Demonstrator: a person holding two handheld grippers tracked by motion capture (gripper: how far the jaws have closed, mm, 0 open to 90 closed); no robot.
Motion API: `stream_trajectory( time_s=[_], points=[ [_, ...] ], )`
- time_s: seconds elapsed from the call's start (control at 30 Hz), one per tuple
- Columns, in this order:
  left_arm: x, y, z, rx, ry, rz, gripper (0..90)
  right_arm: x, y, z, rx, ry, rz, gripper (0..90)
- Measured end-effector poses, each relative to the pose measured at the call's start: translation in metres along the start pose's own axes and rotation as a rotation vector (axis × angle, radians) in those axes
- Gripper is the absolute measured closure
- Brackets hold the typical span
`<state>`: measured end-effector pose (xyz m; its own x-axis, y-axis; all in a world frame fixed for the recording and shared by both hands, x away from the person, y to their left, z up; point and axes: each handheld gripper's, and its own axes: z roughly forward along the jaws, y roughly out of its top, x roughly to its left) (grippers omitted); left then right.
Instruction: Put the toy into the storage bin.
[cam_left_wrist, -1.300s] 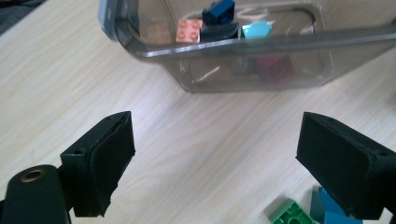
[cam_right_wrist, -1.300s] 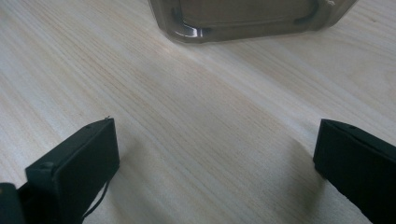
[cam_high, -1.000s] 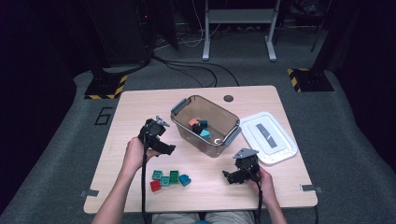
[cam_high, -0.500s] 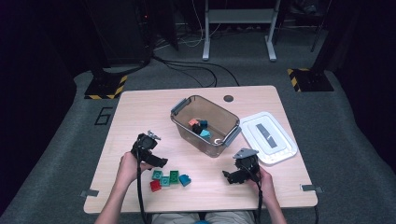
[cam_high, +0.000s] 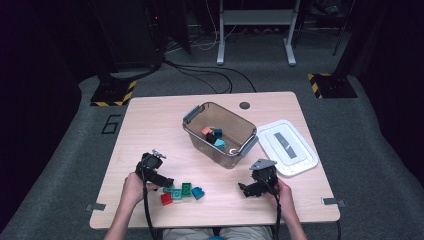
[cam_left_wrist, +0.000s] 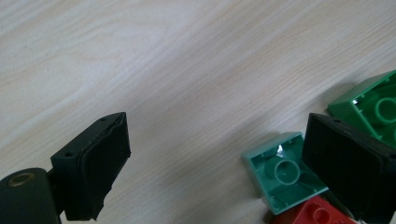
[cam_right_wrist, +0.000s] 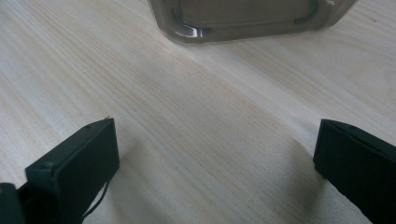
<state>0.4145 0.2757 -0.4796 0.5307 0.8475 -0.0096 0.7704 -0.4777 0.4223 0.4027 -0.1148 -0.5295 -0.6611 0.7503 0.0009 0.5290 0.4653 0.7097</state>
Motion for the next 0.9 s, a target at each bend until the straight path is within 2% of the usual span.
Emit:
stream_trajectory(
  time_s=[0.1, 0.2, 0.27, 0.43, 0.5, 0.6, 0.7, 0.77, 0.9],
  points=[
    [0.0012, -0.0049, 0.0009, 0.0, -0.007, -0.007, 8.3, 0.0001, 0.0, -0.0001, 0.001, 0.0, 0.001, 0.0],
    [0.0013, -0.0079, 0.0027, 0.005, -0.017, 0.004, 10.9, 0.0, 0.0, 0.0, 0.0, 0.0, 0.0, 0.0],
    [0.002, -0.0096, 0.003, -0.003, -0.035, -0.004, 12.5, 0.0, 0.0, 0.0, 0.0, 0.0, 0.0, 0.0],
    [0.0027, -0.0112, 0.0013, -0.023, -0.057, -0.012, 20.9, 0.0001, 0.0, 0.0, 0.0, 0.0, 0.001, 0.0],
    [0.0025, -0.0115, 0.0006, -0.042, -0.055, -0.015, 27.6, 0.0001, 0.0, 0.0, 0.001, 0.0, 0.001, 0.0],
    [0.0045, -0.0109, 0.0003, -0.055, -0.044, -0.021, 32.2, 0.0, 0.0, 0.0001, 0.0, 0.0, 0.0, 0.0],
    [0.0078, -0.0088, 0.0018, -0.07, -0.021, -0.039, 32.3, 0.0001, 0.0, 0.0, 0.001, 0.0, 0.001, 0.0],
    [0.0099, -0.0063, 0.0025, -0.062, -0.018, -0.046, 30.8, 0.0, 0.0, 0.0001, 0.0, 0.0, 0.0, 0.0],
    [0.0067, -0.0039, 0.0032, -0.073, -0.039, -0.049, 20.4, 0.0, 0.0, 0.0001, 0.0, 0.0, 0.0, 0.0]
  ],
)
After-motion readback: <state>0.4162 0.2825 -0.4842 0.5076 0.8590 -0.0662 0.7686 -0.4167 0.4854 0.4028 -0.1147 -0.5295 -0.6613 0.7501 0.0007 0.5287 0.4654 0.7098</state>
